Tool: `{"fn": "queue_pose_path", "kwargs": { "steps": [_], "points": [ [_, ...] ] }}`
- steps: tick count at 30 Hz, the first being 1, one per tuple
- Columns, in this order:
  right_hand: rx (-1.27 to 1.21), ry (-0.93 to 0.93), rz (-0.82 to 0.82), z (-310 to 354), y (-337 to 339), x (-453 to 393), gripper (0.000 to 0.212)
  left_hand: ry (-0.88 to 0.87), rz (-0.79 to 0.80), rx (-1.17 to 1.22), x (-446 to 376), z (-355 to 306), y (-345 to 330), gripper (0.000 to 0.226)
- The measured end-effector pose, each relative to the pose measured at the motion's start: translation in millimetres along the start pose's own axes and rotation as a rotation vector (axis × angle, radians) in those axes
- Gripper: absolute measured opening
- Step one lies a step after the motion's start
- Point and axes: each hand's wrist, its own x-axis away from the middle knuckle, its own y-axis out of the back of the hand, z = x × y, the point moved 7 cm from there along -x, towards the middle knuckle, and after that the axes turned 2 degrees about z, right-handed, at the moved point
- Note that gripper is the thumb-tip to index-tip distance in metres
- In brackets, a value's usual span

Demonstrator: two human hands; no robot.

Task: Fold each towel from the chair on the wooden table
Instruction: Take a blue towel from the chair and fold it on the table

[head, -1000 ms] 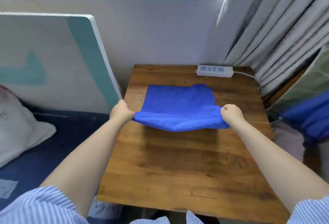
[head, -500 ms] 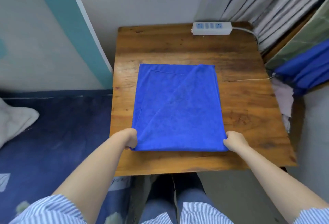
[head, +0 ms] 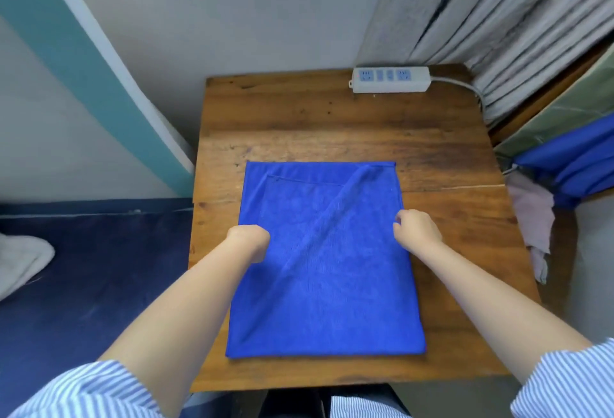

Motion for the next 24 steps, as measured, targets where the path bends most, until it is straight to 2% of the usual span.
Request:
{"fn": "queue_pose_path", "kwargs": {
  "steps": [2,5,10,12,15,18,22,24],
  "points": [
    [-0.039,0.069,-0.048,14,15,-24,0.027,0.012,-0.093,0.034,-12,0,30,0.020],
    [-0.084,0.144,-0.106,31,24,-47,0.032,0.021,-0.238,0.117,-29,-3,63,0.029],
    [-0.111,0.204,-0.094,40,19,-81,0.050,0.007,-0.390,0.242,-63,-9,92,0.034],
    [-0.079,0.228,-0.109,37,19,-91,0.046,-0.029,-0.435,0.249,-73,-12,96,0.040],
    [-0.171,0.338,-0.153,34,28,-96,0.031,-0.018,-0.465,0.204,-81,-11,98,0.038],
    [-0.177,0.431,-0.103,28,36,-96,0.021,-0.017,-0.475,0.174,-85,-2,101,0.028],
    [-0.065,0.495,0.089,18,39,-97,0.023,-0.121,-0.352,0.539,-81,28,98,0.018],
    [-0.006,0.487,0.186,15,38,-99,0.026,-0.095,-0.355,0.698,-75,51,99,0.016]
  ]
}}
